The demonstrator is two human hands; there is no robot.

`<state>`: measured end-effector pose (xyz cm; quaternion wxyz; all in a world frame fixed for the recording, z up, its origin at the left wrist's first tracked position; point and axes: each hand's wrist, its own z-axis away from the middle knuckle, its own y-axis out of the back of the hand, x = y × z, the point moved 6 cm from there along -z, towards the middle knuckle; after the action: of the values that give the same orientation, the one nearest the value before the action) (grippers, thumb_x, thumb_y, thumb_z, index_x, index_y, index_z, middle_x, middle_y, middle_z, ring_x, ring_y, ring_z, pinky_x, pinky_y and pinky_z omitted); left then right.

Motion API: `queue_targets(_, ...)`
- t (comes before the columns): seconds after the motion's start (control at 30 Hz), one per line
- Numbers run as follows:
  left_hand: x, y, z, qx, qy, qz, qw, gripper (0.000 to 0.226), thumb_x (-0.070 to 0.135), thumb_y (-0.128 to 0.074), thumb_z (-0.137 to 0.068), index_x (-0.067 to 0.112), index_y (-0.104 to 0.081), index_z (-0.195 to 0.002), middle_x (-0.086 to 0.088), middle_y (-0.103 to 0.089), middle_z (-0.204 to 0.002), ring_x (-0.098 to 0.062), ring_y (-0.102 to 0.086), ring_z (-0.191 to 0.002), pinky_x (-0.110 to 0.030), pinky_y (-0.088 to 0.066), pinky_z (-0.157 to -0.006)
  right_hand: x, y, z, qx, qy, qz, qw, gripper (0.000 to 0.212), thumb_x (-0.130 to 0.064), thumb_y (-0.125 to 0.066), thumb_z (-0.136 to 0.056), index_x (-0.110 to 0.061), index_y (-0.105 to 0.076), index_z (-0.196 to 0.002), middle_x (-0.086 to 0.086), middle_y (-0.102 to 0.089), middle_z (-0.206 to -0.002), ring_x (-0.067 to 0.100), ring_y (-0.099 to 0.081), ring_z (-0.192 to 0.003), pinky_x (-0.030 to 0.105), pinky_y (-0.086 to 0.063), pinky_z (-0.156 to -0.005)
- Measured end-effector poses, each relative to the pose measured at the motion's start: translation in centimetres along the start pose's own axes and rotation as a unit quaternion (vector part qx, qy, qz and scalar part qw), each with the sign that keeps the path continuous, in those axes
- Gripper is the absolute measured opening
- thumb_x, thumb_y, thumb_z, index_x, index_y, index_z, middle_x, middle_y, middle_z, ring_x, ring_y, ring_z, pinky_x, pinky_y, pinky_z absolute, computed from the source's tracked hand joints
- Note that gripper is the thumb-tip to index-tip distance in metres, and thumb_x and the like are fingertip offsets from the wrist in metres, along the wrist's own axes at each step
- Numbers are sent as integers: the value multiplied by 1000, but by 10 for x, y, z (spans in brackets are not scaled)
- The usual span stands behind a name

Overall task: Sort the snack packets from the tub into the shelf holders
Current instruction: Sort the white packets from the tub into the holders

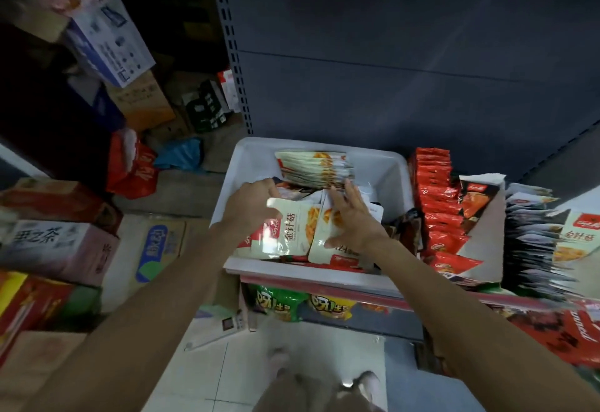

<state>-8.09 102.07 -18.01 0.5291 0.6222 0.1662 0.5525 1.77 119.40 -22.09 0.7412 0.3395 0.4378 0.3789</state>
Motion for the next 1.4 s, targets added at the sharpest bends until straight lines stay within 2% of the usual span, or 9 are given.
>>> queue_targets(0.23, 48, 22, 2, 80, -92, -35, 992, 17, 31, -56, -93, 15, -57, -97, -4, -68, -85, -21, -63, -78, -34, -50, -68, 0, 1, 0, -10, -12, -17, 1000, 113, -28, -79, -74, -26, 4, -150, -3, 22, -156, 17, 14, -145, 35, -10, -119)
queue_targets(0.33, 82, 33, 8, 107, -179, -129, 969, 21, 35, -45, -98, 17, -52, -107, -4, -66, -81, -23, -63, -75, -30, -44, -61, -5, 16, 0, 3, 23, -183, 983, 109, -27, -81, -71, -30, -7, -150, -4, -9, -158, 16, -14, -144, 39, -22, -117)
queue_targets(0.47, 130, 42, 10, 52, -265, -206, 941, 12, 32, -46, -97, 22, -50, -104, -1, -65, -86, -26, -62, -81, -36, -49, -67, -22, 58, 16, 129, 110, -292, 941, 65, -15, -72, -81, -24, -41, -137, -9, -49, -133, 6, -43, -124, 24, -34, -104)
queue_targets(0.57, 165, 50, 10, 51, -267, -221, 937, 13, 32, -49, -95, 25, -51, -105, -2, -66, -91, -27, -62, -86, -35, -45, -69, -24, 75, 28, 159, 123, -374, 905, 18, -6, -66, -84, -19, -64, -97, -2, -68, -96, 9, -64, -92, 29, -51, -85)
queue_targets(0.73, 202, 55, 18, 125, -242, -130, 953, 24, 38, -57, -90, 26, -52, -110, 1, -67, -101, -24, -61, -94, -33, -43, -72, 23, 107, 57, 235, 85, -469, 847, 9, -2, -64, -85, -8, -68, -91, 13, -72, -92, 26, -69, -87, 42, -55, -79)
queue_targets(0.87, 227, 33, 16, 113, -208, 93, 967, 19, 18, -68, -84, 16, -56, -98, -3, -68, -90, -20, -63, -80, -36, -53, -73, 78, 144, 97, 286, 68, -512, 807, 22, 0, -61, -87, -21, -66, -84, -12, -72, -78, 1, -67, -75, 20, -53, -69)
queue_targets(1.0, 290, -7, 27, 91, -226, 197, 950, 13, 11, -69, -83, 15, -56, -81, -3, -66, -80, -11, -58, -67, -16, -46, -64, 141, 178, 148, 333, 69, -486, 805, 15, -3, -61, -88, -16, -65, -93, -4, -70, -91, -2, -66, -77, 15, -51, -66)
queue_targets(1.3, 414, -126, 36, -7, -223, 276, 935, 17, 12, -67, -84, 20, -53, -87, -3, -72, -86, -17, -68, -76, -41, -57, -71, 291, 208, 222, 413, -8, -390, 823, 16, -5, -62, -87, -10, -61, -101, 11, -69, -96, 30, -66, -87, 42, -55, -75)
queue_targets(1.4, 436, -159, 31, -35, -208, 251, 945, 26, 13, -68, -83, 27, -49, -75, -2, -73, -82, -18, -69, -78, -43, -57, -71, 329, 203, 228, 408, -50, -379, 829, 15, -3, -62, -87, -9, -58, -100, 11, -69, -95, 23, -67, -82, 31, -56, -69)
